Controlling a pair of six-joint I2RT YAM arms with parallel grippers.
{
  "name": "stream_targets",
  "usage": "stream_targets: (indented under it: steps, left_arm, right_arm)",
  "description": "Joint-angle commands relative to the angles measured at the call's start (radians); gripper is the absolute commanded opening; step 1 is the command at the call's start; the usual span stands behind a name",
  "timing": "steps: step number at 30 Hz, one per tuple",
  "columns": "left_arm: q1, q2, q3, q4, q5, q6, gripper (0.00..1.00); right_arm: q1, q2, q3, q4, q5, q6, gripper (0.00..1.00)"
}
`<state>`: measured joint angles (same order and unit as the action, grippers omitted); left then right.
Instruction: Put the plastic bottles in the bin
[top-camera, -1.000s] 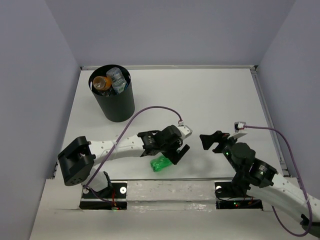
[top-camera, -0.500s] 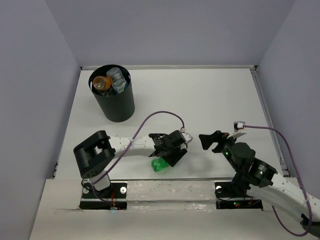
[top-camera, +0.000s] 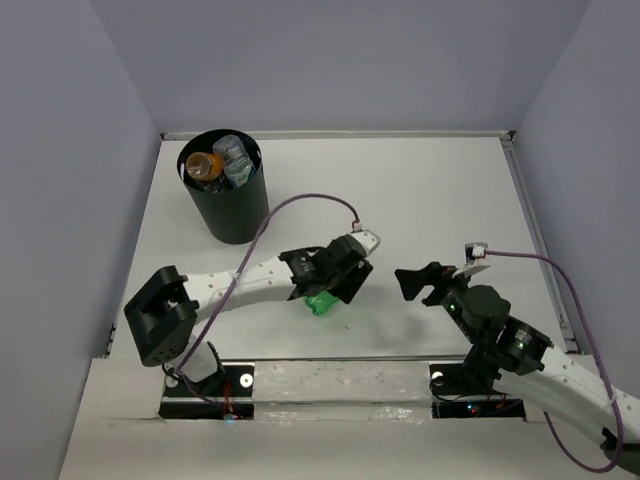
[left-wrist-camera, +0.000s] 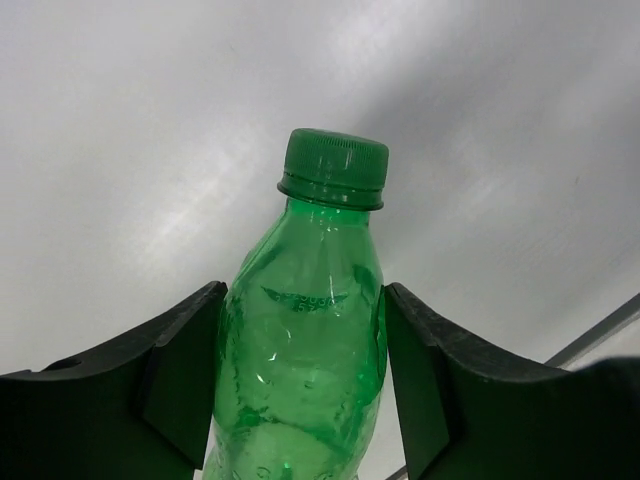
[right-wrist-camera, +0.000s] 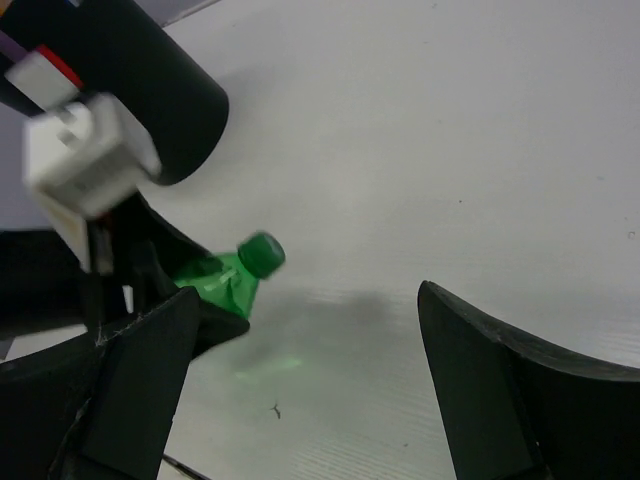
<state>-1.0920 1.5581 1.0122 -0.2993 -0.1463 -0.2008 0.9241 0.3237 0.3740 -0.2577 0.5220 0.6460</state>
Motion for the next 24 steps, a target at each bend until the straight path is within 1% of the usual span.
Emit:
stream_targets:
  steps: [1, 4, 5, 6, 7, 8, 9, 10, 11, 12, 14, 15, 18, 19, 22, 24]
  left_arm:
    - [0.111, -0.205, 0.167, 0.075, -0.163, -0.017, 0.3]
    - [0.165, -0.318, 0.213, 0.144, -0.246, -0.02, 0.31]
    - [0.205, -0.349, 0.226, 0.173, -0.263, -0.015, 0.31]
    - [0.23, -0.407, 0.227, 0.237, -0.294, -0.005, 0.31]
    - [0.256, -0.43, 0.23, 0.271, -0.311, 0.001, 0.32]
    - [0.318, -0.452, 0.233, 0.299, -0.329, 0.011, 0.33]
    - [0.354, -0.483, 0.238, 0.36, -0.363, 0.014, 0.33]
    - [0.391, -0.492, 0.244, 0.388, -0.377, 0.018, 0.33]
    - [0.47, -0.498, 0.246, 0.411, -0.378, 0.02, 0.33]
    - [0.51, -0.495, 0.255, 0.44, -0.356, 0.026, 0.33]
    - [0.578, -0.469, 0.295, 0.437, -0.335, 0.023, 0.33]
    - [0.628, -0.436, 0.308, 0.431, -0.322, 0.027, 0.33]
    - [0.694, -0.386, 0.332, 0.445, -0.322, 0.046, 0.32]
    - [0.74, -0.357, 0.33, 0.477, -0.306, 0.047, 0.32]
    - [0.828, -0.282, 0.35, 0.486, -0.263, 0.025, 0.31]
    - [0.85, -0.233, 0.359, 0.494, -0.23, 0.005, 0.3]
  right_arm:
    - [0.005, 0.023, -0.026, 0.112, -0.014, -0.04, 0.94]
    - [0.005, 0.07, -0.043, 0.165, -0.039, -0.055, 0.94]
    - [0.005, 0.086, -0.047, 0.179, -0.048, -0.057, 0.94]
    - [0.005, 0.115, -0.05, 0.211, -0.068, -0.06, 0.94]
    - [0.005, 0.129, -0.055, 0.227, -0.079, -0.062, 0.94]
    - [0.005, 0.143, -0.058, 0.242, -0.089, -0.063, 0.93]
    - [0.005, 0.156, -0.06, 0.247, -0.1, -0.068, 0.93]
    - [0.005, 0.182, -0.063, 0.302, -0.121, -0.071, 0.93]
    - [0.005, 0.193, -0.063, 0.314, -0.132, -0.072, 0.93]
    - [0.005, 0.216, -0.063, 0.334, -0.148, -0.075, 0.93]
    - [0.005, 0.232, -0.058, 0.345, -0.16, -0.08, 0.93]
    - [0.005, 0.238, -0.057, 0.353, -0.166, -0.08, 0.93]
    - [0.005, 0.242, -0.06, 0.362, -0.175, -0.083, 0.93]
    - [0.005, 0.242, -0.061, 0.364, -0.181, -0.086, 0.93]
    - [0.005, 0.239, -0.061, 0.362, -0.189, -0.091, 0.93]
    - [0.005, 0.233, -0.064, 0.359, -0.189, -0.094, 0.93]
